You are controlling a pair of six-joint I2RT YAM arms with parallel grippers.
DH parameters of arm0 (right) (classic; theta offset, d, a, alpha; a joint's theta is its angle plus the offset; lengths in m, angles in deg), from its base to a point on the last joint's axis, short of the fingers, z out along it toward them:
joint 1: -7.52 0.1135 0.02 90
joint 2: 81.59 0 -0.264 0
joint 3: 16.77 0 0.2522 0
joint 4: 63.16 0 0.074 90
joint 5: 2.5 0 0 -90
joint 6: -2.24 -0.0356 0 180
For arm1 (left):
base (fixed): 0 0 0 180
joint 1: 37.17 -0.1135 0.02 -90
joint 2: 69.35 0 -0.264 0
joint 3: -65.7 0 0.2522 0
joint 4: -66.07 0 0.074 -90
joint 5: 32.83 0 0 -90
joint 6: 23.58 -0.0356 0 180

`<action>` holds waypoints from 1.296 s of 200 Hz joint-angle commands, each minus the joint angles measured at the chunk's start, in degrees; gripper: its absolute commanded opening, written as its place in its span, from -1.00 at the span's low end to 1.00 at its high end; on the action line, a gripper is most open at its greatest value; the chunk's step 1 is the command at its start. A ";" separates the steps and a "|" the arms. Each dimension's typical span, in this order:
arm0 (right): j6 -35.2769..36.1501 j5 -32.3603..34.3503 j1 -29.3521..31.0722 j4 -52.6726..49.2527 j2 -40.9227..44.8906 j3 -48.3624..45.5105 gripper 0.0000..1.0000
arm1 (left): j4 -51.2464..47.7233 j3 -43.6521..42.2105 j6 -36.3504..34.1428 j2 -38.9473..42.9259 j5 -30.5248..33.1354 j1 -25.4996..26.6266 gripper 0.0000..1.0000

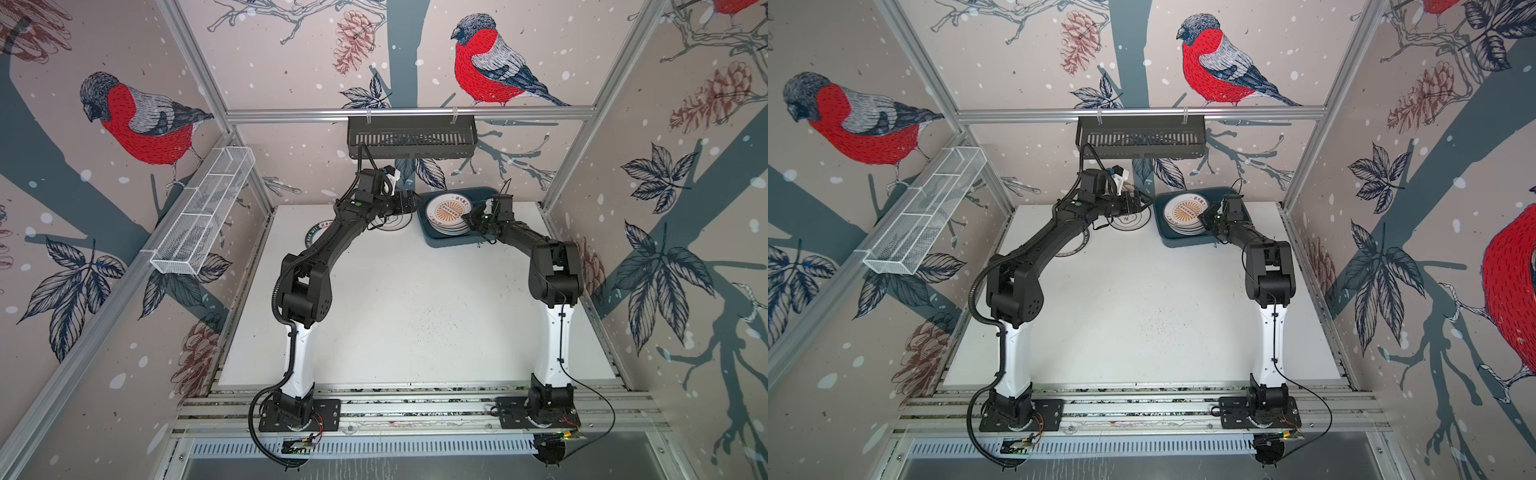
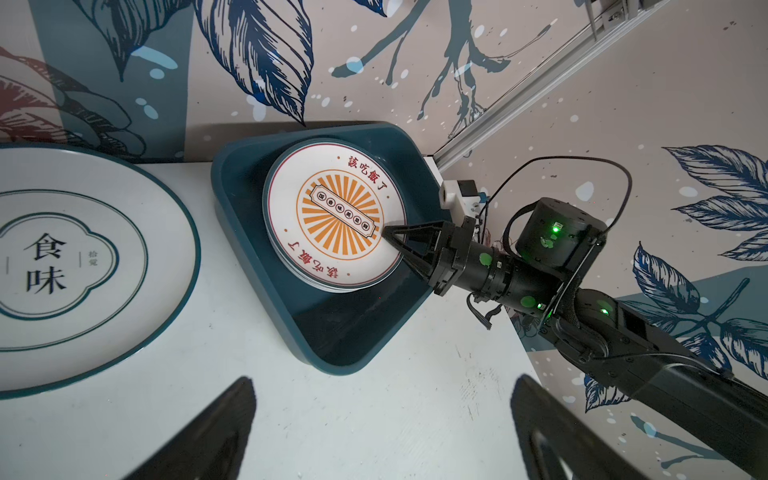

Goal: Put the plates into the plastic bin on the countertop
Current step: 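Lower the sunburst plate onto the stack in the bin and open the right gripper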

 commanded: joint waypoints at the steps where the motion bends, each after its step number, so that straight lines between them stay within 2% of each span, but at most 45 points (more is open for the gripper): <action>1: -1.00 1.59 0.17 2.21 -0.65 0.42 -0.76 | 2.26 -0.13 0.31 0.66 -0.84 -0.25 0.92; 58: -1.04 2.22 0.44 0.66 -0.56 0.77 -0.60 | 2.16 0.10 0.41 0.65 -1.45 -0.60 0.92; 101: 0.21 3.94 0.87 -1.81 0.94 0.47 -0.26 | 1.08 -0.09 -0.15 1.42 -1.65 -0.60 0.92; 124: 1.24 5.11 1.08 -4.01 2.35 0.33 -0.16 | 0.59 -1.01 -0.19 2.37 -1.43 -0.58 0.92; 206: 9.86 9.01 1.83 -17.98 4.74 4.90 0.33 | 5.23 -18.38 2.01 13.78 4.63 -0.58 0.92; 259: 14.38 7.27 1.99 -17.59 8.63 1.74 0.43 | 6.22 -29.18 4.09 21.22 11.09 -0.60 0.92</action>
